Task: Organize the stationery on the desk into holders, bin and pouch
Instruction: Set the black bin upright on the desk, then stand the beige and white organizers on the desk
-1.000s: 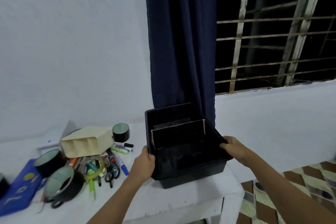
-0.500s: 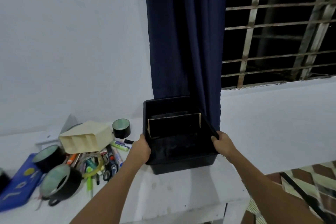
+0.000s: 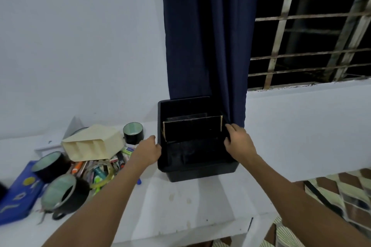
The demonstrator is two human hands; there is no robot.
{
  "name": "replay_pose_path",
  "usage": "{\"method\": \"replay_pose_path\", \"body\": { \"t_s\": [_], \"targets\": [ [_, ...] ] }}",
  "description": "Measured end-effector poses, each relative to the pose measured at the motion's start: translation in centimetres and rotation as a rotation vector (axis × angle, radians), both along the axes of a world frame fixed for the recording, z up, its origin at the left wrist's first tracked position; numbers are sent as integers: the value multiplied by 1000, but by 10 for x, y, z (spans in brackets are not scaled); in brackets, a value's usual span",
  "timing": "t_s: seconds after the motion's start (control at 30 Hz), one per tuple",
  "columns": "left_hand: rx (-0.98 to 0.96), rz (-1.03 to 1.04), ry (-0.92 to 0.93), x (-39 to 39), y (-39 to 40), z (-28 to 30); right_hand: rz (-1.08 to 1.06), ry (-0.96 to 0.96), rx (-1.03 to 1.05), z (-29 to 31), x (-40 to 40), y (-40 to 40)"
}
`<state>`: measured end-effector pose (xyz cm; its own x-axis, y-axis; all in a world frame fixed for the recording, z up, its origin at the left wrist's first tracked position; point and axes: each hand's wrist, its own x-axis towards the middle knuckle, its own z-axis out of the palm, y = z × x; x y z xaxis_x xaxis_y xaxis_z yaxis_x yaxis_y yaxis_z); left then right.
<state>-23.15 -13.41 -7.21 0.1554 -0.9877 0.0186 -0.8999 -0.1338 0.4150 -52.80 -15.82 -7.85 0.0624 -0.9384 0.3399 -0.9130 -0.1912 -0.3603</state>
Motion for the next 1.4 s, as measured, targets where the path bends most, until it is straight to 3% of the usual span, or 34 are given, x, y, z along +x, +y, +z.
{"method": "replay_pose_path", "body": {
  "t_s": [0.27, 0.5, 0.67, 0.83, 1.0, 1.2, 1.4],
  "targets": [
    [0, 134, -71, 94, -6, 56, 371, -34, 48, 50, 119, -25],
    [127, 357, -139, 213, -1, 57, 588, 68, 154, 50, 248, -55],
    [262, 347, -207, 272, -9, 34, 601, 216, 317, 32, 303, -76],
    [251, 224, -307, 296, -27, 22, 541, 375, 512, 8, 331, -95],
    [277, 151, -411, 304, -41, 25, 499, 379, 523, -6, 336, -99],
    [57, 116, -308, 291, -62, 71, 515, 415, 525, -10, 313, -89],
    [-328, 92, -441, 274, -91, 102, 616, 362, 551, 4, 289, -89]
  ]
}}
